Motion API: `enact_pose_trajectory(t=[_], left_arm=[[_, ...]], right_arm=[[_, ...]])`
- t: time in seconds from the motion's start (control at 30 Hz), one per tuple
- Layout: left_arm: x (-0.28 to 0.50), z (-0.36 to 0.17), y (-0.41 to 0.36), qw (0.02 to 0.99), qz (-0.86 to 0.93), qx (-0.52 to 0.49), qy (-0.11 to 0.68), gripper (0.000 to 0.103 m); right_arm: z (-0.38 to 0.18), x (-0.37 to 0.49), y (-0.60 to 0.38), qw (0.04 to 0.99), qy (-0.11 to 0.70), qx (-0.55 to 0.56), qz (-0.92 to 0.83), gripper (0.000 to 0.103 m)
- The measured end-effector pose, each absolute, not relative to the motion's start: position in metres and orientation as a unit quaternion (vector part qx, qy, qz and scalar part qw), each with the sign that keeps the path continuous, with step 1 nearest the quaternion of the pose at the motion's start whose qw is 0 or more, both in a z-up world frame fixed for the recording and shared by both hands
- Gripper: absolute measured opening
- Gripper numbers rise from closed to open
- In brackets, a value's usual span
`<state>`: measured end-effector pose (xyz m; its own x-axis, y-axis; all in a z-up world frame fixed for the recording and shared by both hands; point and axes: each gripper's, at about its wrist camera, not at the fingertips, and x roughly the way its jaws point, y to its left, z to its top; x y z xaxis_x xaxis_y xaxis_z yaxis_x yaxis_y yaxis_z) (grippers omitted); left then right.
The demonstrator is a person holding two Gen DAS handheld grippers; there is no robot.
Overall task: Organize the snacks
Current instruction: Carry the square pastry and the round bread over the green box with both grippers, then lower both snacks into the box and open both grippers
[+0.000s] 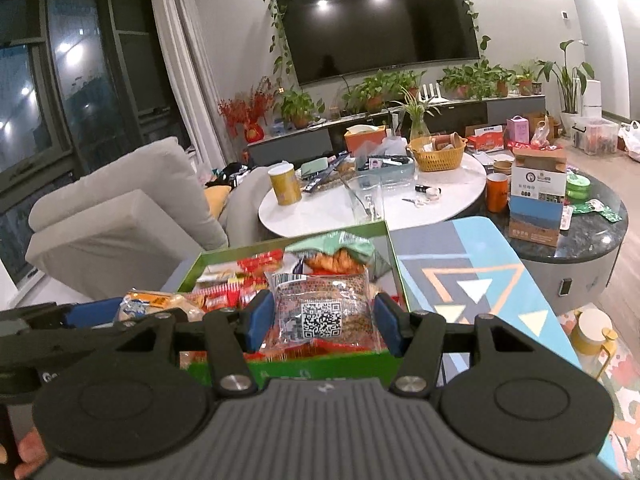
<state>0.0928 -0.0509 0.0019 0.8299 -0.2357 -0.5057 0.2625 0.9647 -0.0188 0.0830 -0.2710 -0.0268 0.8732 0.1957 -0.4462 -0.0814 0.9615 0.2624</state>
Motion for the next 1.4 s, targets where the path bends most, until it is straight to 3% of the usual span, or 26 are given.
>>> enact_pose_trajectory(t=[0.97, 1.2, 1.4], left_arm=[[0.162, -0.027, -0.073, 0.945, -0.130, 0.044, 0.295, 0.070], [0.169, -0.032, -0.070, 0.938, -0.127, 0.029, 0.321, 0.074], [0.161, -0.025, -0.067, 0.946, -0.123, 0.030, 0.299, 0.074]], right_arm=[[-0.050, 0.126, -0.284, 0.948, 0.269, 0.155, 0.063, 0.056], [-0.049, 0.124, -0.284, 0.946, 0.265, 0.171, 0.076, 0.056], [-0.044, 0.118, -0.284, 0.949, 0.256, 0.168, 0.067, 0.056]])
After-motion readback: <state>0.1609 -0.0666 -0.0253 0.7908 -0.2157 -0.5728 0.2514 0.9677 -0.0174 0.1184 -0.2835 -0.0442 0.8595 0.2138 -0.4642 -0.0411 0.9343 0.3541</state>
